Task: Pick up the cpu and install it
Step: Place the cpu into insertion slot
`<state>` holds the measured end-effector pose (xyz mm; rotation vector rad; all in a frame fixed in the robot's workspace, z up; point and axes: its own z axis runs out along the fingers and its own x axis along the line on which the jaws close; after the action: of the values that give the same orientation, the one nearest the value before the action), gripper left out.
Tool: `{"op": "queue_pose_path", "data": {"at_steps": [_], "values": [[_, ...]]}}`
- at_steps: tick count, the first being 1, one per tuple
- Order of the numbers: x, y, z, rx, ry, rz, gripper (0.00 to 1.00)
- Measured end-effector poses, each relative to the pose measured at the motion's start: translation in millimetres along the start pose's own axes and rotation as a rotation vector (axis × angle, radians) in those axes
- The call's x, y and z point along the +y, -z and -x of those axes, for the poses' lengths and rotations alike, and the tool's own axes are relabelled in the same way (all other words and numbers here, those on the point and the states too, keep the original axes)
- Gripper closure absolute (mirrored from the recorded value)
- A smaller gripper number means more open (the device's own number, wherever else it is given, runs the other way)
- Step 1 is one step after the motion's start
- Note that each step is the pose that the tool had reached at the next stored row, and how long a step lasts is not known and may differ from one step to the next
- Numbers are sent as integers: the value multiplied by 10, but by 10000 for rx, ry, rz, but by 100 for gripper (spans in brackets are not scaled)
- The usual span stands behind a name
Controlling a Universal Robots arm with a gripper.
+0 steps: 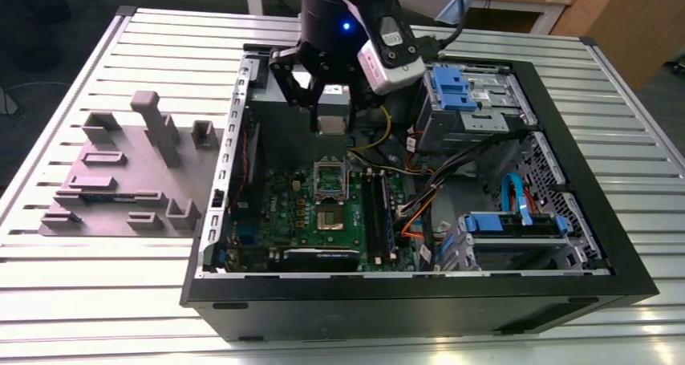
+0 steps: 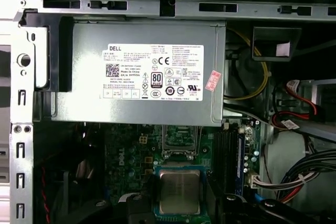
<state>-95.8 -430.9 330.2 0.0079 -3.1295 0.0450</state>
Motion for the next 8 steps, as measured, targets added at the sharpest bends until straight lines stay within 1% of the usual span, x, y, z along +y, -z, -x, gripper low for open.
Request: {"op": "queue_pose_path", "data": {"at_steps": [4, 8], "values": [[-10, -66, 2, 29, 2, -1, 53], [-58, -107, 1, 61, 2, -3, 53]]}}
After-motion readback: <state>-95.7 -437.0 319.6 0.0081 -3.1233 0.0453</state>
